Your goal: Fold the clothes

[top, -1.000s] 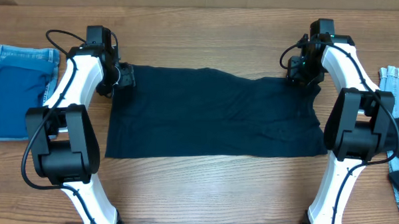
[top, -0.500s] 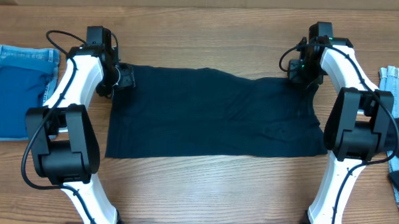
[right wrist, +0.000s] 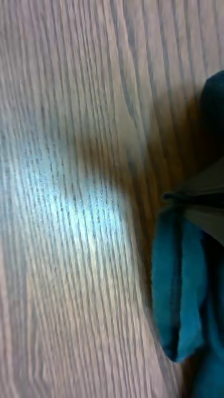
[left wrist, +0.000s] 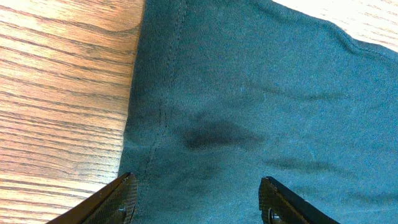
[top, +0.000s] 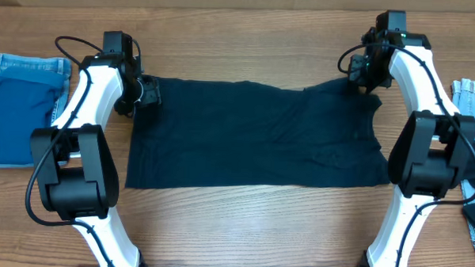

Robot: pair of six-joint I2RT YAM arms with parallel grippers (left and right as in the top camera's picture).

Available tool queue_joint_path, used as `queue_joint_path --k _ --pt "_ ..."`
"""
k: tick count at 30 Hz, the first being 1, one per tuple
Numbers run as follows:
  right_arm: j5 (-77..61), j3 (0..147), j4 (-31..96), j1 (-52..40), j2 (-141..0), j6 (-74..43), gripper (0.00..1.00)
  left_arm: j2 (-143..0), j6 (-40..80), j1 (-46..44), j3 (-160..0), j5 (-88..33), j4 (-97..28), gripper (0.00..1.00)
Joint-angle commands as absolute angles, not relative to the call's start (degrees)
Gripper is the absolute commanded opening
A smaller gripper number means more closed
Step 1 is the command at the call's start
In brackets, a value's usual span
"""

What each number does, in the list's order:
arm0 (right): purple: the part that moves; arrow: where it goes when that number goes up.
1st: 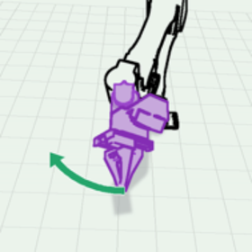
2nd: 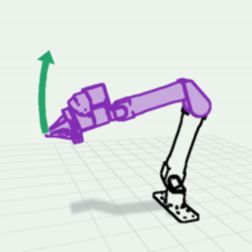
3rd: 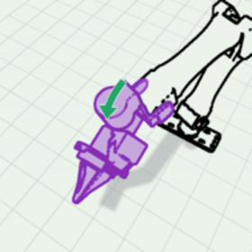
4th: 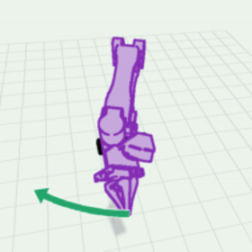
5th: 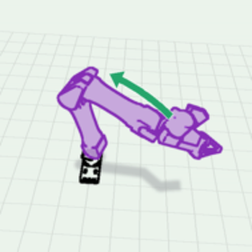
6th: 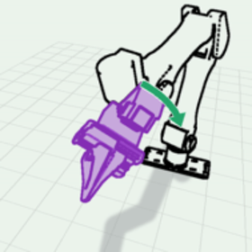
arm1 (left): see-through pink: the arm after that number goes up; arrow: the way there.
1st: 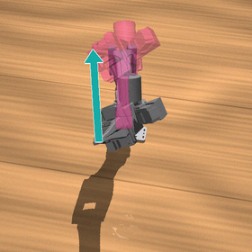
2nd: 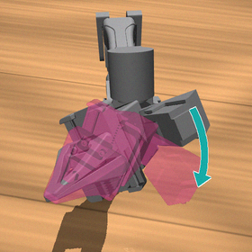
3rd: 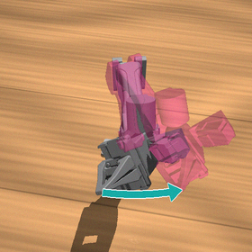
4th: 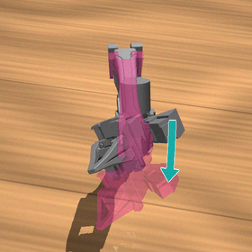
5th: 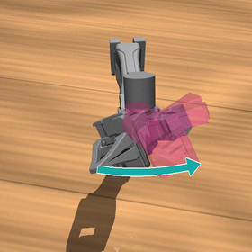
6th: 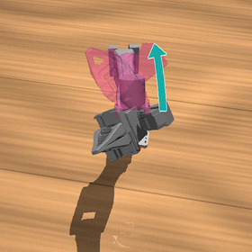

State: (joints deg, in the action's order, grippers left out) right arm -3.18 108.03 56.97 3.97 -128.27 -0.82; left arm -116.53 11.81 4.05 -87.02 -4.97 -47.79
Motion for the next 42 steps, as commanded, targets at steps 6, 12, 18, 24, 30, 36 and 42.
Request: queue_joint_path --k 6,12,18,24,30,36,42 --pt "-3.01 110.02 56.77 3.95 -124.70 -1.74 0.04 -117.16 11.09 3.73 -88.33 -5.34 -47.79 0.66" --pt "-2.98 110.02 58.37 3.95 -123.11 -1.72 0.04 -117.16 11.14 3.75 -88.33 -5.41 -44.60 0.74" --pt "-2.44 110.02 59.48 3.92 -123.11 -1.74 0.04 -117.16 11.60 6.04 -88.36 -5.58 -38.74 0.90" --pt "-2.44 110.02 59.72 3.92 -123.11 -1.74 0.04 -117.43 11.55 6.70 -88.33 -5.58 -30.76 0.82" --pt "-2.61 110.02 60.12 3.92 -123.11 -1.74 0.04 -123.70 10.22 6.72 -88.33 -5.96 -25.63 0.81" --pt "-2.61 110.02 60.73 3.92 -123.11 -1.74 0.04 -130.15 8.97 6.72 -88.36 -10.17 -19.88 0.79" --pt "-2.61 110.02 60.77 3.92 -123.11 -1.74 0.04 -130.96 8.97 6.72 -88.36 -11.16 -18.81 0.60"
